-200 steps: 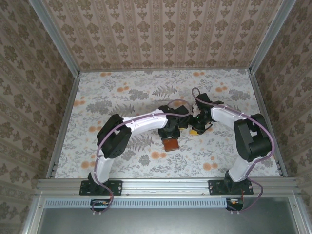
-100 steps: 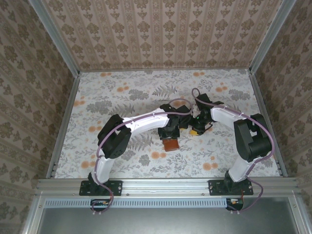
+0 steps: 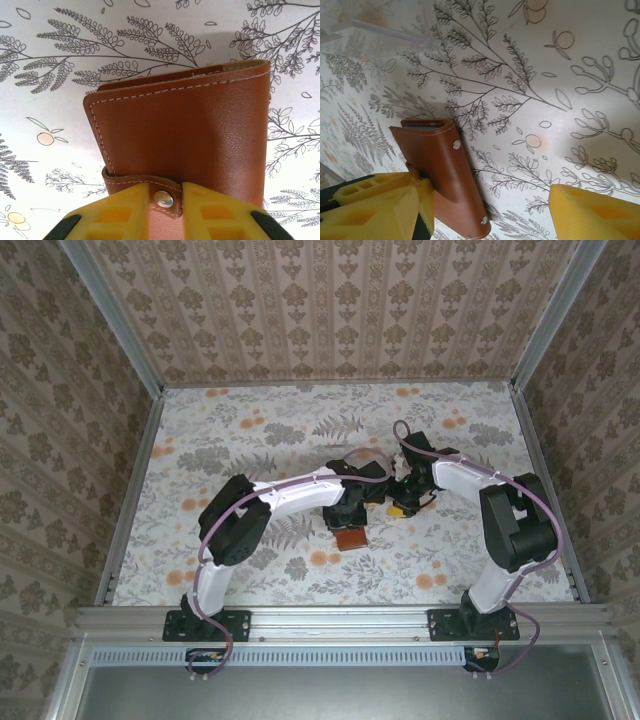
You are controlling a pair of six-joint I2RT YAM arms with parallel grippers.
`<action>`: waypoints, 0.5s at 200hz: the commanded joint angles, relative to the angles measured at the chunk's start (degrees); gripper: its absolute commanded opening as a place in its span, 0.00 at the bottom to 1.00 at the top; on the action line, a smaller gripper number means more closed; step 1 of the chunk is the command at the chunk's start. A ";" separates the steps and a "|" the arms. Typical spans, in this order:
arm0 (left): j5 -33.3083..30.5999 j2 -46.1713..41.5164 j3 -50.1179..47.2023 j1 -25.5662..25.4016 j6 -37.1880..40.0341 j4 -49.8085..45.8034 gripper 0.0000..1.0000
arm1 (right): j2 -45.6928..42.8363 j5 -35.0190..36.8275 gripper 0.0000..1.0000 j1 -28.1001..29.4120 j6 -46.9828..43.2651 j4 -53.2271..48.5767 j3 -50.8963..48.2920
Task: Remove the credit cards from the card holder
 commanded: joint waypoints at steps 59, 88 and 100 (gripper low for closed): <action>-2.60 -3.68 -3.26 0.25 5.27 3.56 0.06 | 1.77 -7.81 0.65 1.52 -0.77 2.75 -1.06; -4.35 -5.43 -2.87 0.37 8.09 4.59 0.05 | 2.11 -7.52 0.64 1.79 -1.04 2.63 -1.13; -5.09 -6.35 -3.08 0.51 8.54 4.66 0.04 | 2.28 -6.90 0.64 1.78 -1.03 2.34 -1.16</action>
